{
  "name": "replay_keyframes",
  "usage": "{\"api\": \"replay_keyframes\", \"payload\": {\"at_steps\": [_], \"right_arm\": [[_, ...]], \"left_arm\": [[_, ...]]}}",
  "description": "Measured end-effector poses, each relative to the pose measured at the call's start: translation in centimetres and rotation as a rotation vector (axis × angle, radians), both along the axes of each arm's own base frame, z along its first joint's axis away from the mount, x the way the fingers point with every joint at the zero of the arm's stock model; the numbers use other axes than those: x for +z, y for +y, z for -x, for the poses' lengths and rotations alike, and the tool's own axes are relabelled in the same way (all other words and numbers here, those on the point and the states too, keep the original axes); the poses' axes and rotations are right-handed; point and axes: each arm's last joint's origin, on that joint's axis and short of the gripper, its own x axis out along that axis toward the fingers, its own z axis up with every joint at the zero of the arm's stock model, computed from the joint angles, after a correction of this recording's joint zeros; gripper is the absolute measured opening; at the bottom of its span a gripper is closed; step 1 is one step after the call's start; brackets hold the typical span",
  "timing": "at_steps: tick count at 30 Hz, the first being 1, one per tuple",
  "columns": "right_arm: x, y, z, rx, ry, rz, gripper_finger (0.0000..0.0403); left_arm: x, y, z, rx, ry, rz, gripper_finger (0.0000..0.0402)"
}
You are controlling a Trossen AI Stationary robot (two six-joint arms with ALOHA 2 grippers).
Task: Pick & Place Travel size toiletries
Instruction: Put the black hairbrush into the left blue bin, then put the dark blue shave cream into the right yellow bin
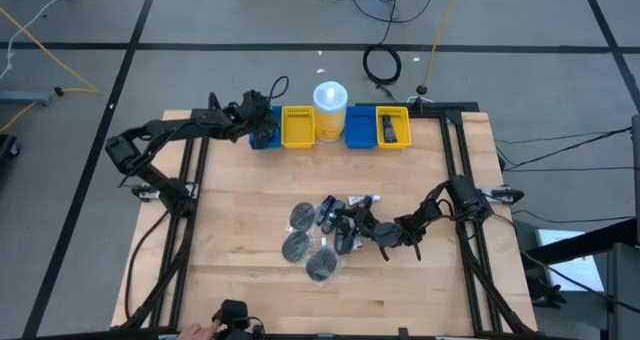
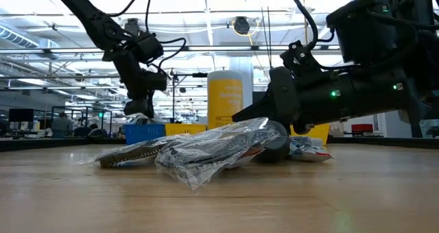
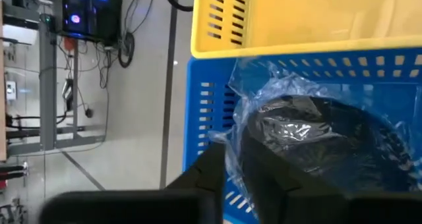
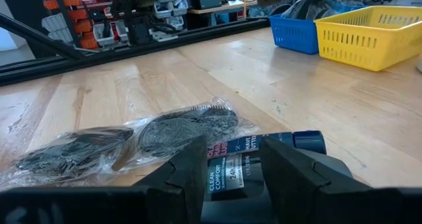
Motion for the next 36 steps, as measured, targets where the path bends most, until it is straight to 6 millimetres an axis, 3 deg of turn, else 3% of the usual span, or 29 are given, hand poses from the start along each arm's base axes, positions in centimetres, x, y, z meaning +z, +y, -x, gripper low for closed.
{"api": "replay_keyframes", "payload": {"at_steps": [3, 9, 21, 24, 30, 36], "right_arm": [[0.0, 0.0, 0.0, 0.000, 0.000, 0.000, 0.0130], [0.0, 0.0, 0.0, 0.000, 0.000, 0.000, 0.0130], [0.0, 0.0, 0.0, -0.001, 0.000, 0.000, 0.0130], [0.0, 0.0, 0.0, -0.001, 0.000, 0.000, 0.0130], [0.0, 0.0, 0.0, -0.001, 0.000, 0.000, 0.0130], [0.0, 0.0, 0.0, -0.001, 0.000, 0.000, 0.0130]], "left_arm": [[0.7, 0.4, -0.2, 0.001, -0.010, -0.019, 0.0008], [1.0, 0.7, -0.3, -0.030, -0.077, 0.001, 0.0009], [0.6, 2.5, 2.0, 0.206, -0.282, 0.184, 0.0003], [0.6, 2.8, 2.3, 0.193, -0.324, 0.226, 0.0026], [0.8, 2.9, 2.2, 0.169, -0.397, 0.268, 0.0113], [0.9, 3.0, 2.4, 0.324, -0.321, 0.132, 0.0175]]}}
